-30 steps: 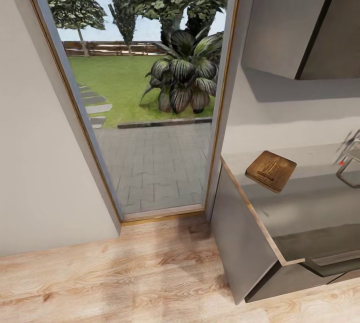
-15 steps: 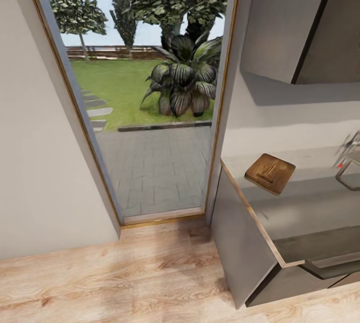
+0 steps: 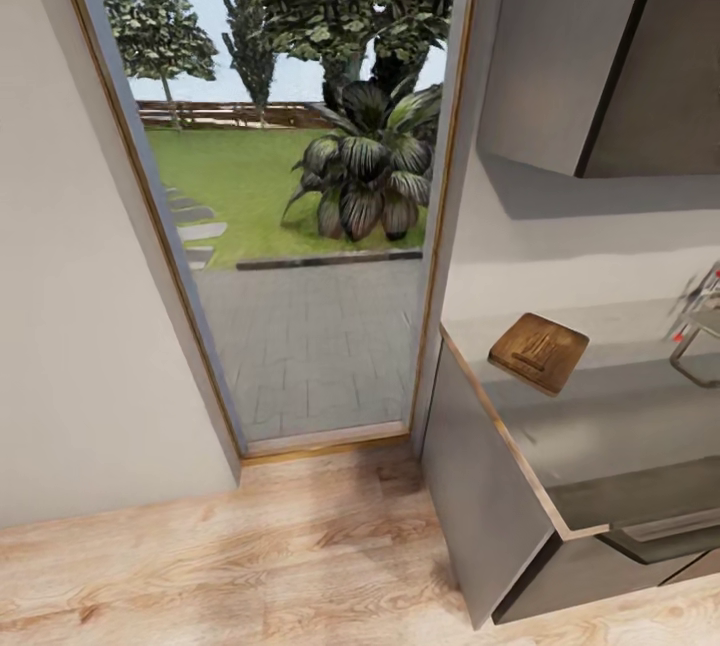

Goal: In the kitchen, take the Vidalia onion out of the sink, dice it on the chopping board with the paring knife, put the diced onion into the bowl on the countertop, then place both the paring knife and the chopping board into the sink.

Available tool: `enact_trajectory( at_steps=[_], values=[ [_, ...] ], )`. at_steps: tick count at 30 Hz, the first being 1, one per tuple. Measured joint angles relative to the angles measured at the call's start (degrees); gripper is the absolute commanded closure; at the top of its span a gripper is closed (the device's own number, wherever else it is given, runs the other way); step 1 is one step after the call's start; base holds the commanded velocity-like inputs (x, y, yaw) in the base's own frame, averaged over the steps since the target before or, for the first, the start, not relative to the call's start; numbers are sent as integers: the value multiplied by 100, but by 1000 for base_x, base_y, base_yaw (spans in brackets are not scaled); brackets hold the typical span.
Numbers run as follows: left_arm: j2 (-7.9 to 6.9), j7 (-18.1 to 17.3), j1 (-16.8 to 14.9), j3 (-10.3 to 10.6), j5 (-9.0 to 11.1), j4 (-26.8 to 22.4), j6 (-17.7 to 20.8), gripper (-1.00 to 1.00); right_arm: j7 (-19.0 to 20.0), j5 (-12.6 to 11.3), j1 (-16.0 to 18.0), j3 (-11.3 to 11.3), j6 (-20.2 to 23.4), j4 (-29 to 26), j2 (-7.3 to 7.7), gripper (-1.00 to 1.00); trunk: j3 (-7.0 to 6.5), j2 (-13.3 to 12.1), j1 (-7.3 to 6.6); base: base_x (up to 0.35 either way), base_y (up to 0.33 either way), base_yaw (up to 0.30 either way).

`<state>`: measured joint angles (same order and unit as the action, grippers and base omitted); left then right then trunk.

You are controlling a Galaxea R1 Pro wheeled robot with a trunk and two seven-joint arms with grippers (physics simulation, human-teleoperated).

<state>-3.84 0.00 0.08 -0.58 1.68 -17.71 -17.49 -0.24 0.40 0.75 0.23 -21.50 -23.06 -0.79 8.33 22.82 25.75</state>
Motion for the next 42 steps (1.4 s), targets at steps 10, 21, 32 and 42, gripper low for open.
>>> enact_trajectory(
  at_steps=[10,21,32,42],
  values=[
    [-3,0,0,0,0,2,0,-100,0,0,0,1,-75,0,0,-100,-90,0,0,0,0,0],
    [-3,2,0,0,0,11,0,-100,0,0,0,1,-116,0,0,-100,-189,0,0,0,0,0],
    [-3,5,0,0,0,12,0,-100,0,0,0,1,-116,0,0,-100,-287,0,0,0,0,0],
    [-3,8,0,0,0,12,-1,-100,0,0,0,1,-111,0,0,-100,-377,-1,0,0,0,0]
  ],
)
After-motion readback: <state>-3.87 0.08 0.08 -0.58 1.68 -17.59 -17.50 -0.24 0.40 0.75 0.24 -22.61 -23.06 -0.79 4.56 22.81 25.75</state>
